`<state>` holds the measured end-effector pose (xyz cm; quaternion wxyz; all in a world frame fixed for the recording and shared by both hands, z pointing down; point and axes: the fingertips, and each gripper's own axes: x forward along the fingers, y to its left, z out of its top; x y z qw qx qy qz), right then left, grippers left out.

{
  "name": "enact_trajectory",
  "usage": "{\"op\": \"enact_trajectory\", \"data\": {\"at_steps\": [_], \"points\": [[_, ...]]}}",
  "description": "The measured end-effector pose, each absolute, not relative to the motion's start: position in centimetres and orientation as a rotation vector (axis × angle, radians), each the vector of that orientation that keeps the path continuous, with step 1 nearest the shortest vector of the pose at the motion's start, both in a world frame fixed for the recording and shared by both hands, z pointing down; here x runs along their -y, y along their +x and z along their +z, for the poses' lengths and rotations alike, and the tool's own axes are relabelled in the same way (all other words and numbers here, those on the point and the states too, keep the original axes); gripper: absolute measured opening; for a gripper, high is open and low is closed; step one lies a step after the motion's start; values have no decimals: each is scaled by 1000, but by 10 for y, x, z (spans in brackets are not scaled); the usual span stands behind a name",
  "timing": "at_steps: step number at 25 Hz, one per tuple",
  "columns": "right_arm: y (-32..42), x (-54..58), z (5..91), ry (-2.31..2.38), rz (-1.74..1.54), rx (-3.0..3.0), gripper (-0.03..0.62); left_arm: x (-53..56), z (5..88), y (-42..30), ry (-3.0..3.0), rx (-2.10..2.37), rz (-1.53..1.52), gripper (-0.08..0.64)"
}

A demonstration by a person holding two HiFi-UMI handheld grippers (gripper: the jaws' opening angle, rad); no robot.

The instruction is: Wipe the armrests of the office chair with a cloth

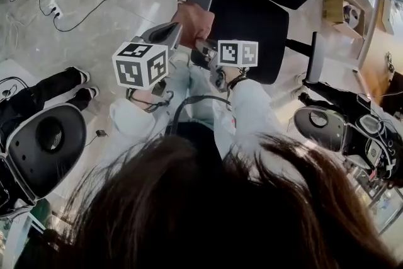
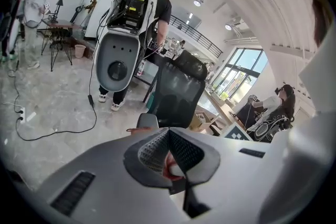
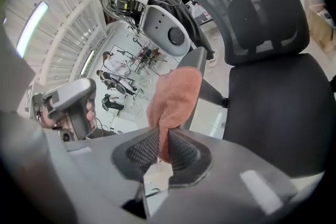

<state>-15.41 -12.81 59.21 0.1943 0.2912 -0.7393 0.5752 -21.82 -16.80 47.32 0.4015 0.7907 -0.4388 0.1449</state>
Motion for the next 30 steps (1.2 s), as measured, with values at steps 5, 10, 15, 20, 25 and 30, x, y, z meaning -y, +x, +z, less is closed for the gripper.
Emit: {"op": "enact_trajectory", "data": {"at_steps": [5,10,15,20,25,30], "points": [[-150,114,592,794,1634,2059,38,171,472,-225,1976,1132,369,2],[-142,143,594,851,1593,2075,38,166,475,-213,1994,1089,400,2],[-133,207,606,957,1546,2076,38,155,487,-205,1976,1060,433,2],[-117,269,614,1105,1482,2036,38,149,493,-201,1967,1041,453,2],[-99,306,624,1249,1492,1978,38,156,494,-202,1980,1049,453,2],[-103,298,629,1237,1527,1975,38,161,494,-207,1984,1054,456,2]]}}
